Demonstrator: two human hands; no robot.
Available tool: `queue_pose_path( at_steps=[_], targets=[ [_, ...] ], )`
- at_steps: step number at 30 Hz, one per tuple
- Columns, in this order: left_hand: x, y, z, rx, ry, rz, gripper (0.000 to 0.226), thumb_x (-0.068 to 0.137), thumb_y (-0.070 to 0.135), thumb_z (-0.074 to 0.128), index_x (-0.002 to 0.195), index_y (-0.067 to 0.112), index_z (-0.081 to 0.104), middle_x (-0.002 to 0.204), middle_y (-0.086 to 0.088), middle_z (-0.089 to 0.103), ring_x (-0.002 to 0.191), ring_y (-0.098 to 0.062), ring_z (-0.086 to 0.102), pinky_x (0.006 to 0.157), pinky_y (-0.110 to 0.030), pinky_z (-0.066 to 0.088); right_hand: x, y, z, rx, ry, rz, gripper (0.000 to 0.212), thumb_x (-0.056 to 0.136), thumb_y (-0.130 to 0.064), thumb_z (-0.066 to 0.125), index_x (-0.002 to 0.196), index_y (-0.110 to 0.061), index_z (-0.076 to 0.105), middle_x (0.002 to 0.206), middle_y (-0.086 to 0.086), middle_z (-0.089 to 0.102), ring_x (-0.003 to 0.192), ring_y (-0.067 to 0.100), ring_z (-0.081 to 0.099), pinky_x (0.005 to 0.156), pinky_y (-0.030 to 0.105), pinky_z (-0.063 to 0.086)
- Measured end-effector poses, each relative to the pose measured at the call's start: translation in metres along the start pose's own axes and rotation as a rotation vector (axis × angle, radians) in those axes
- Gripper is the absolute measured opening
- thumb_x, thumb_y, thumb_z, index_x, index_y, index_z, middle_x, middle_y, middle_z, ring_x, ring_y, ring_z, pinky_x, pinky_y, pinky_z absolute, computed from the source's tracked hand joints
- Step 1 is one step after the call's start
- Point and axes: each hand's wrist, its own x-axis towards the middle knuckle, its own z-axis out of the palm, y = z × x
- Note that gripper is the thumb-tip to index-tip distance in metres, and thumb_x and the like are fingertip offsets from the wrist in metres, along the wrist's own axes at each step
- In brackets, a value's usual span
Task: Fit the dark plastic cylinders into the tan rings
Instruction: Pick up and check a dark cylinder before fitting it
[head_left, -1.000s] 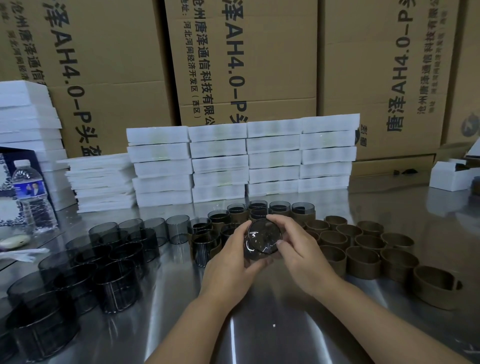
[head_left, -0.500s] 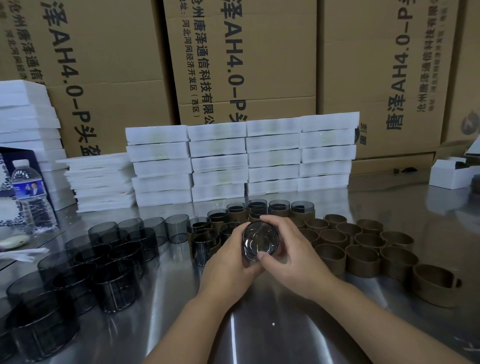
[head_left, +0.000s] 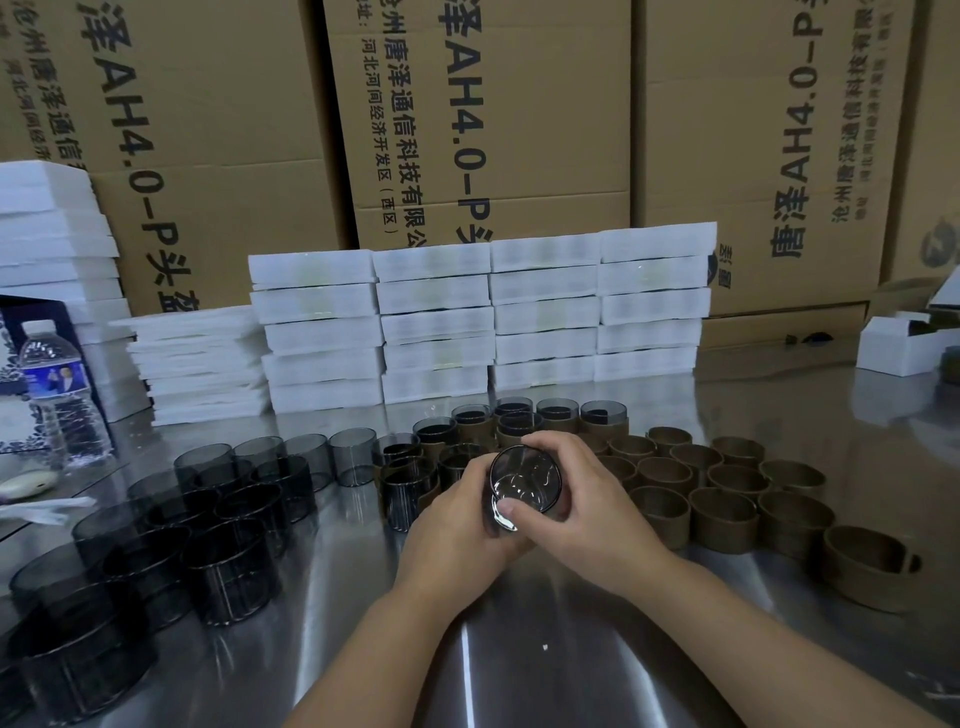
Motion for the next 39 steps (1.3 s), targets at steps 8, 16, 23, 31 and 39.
queue_pose_path(
  at_steps=[8, 16, 23, 31, 39],
  targets=[
    [-0.002, 0.004, -0.001, 0.035, -0.018, 0.052, 0.064, 0.054, 0.069, 0.056, 0.114, 0.064, 0.034, 0.099, 0.047, 0.053, 0.088, 0.017, 0.055, 0.067, -0.014, 0.044, 0.000, 0.000, -0.002, -0.033, 0.023, 0.049, 0.056, 0.057, -0.075, 0.059, 0.099, -0.045, 0.039, 0.103, -0.027, 0.051, 0.098, -0.009, 0.052, 0.082, 0.021, 0.046],
    [-0.001, 0.006, 0.000, 0.075, -0.063, 0.098, 0.070, 0.052, 0.067, 0.061, 0.116, 0.063, 0.033, 0.089, 0.036, 0.061, 0.087, 0.017, 0.055, 0.062, -0.010, 0.040, 0.002, 0.006, -0.002, -0.049, 0.072, 0.047, 0.047, 0.060, -0.078, 0.054, 0.088, -0.044, 0.040, 0.085, -0.020, 0.056, 0.083, -0.006, 0.055, 0.066, 0.017, 0.040],
    [-0.002, 0.003, 0.000, 0.143, -0.091, 0.121, 0.077, 0.055, 0.070, 0.071, 0.119, 0.061, 0.029, 0.084, 0.041, 0.055, 0.081, 0.025, 0.049, 0.062, -0.004, 0.037, 0.004, 0.012, -0.002, -0.085, 0.094, 0.036, 0.024, 0.082, -0.061, 0.050, 0.078, -0.040, 0.041, 0.069, -0.014, 0.056, 0.068, -0.001, 0.056, 0.057, 0.016, 0.036],
    [-0.001, 0.004, 0.000, 0.150, -0.018, 0.115, 0.074, 0.054, 0.069, 0.067, 0.118, 0.063, 0.030, 0.091, 0.043, 0.055, 0.085, 0.025, 0.047, 0.066, -0.004, 0.036, 0.004, 0.015, -0.001, -0.034, 0.132, 0.042, 0.020, 0.101, -0.028, 0.036, 0.091, -0.044, 0.042, 0.083, -0.014, 0.059, 0.083, 0.001, 0.059, 0.071, 0.025, 0.049],
    [0.000, 0.002, 0.004, 0.014, 0.063, 0.121, 0.054, 0.058, 0.056, 0.080, 0.098, 0.061, 0.044, 0.108, 0.030, 0.048, 0.100, 0.016, 0.048, 0.076, -0.010, 0.040, 0.004, 0.015, -0.001, 0.038, 0.169, 0.031, 0.022, 0.102, -0.015, 0.036, 0.103, -0.035, 0.047, 0.095, -0.018, 0.058, 0.099, -0.009, 0.052, 0.076, 0.008, 0.041]
  ],
)
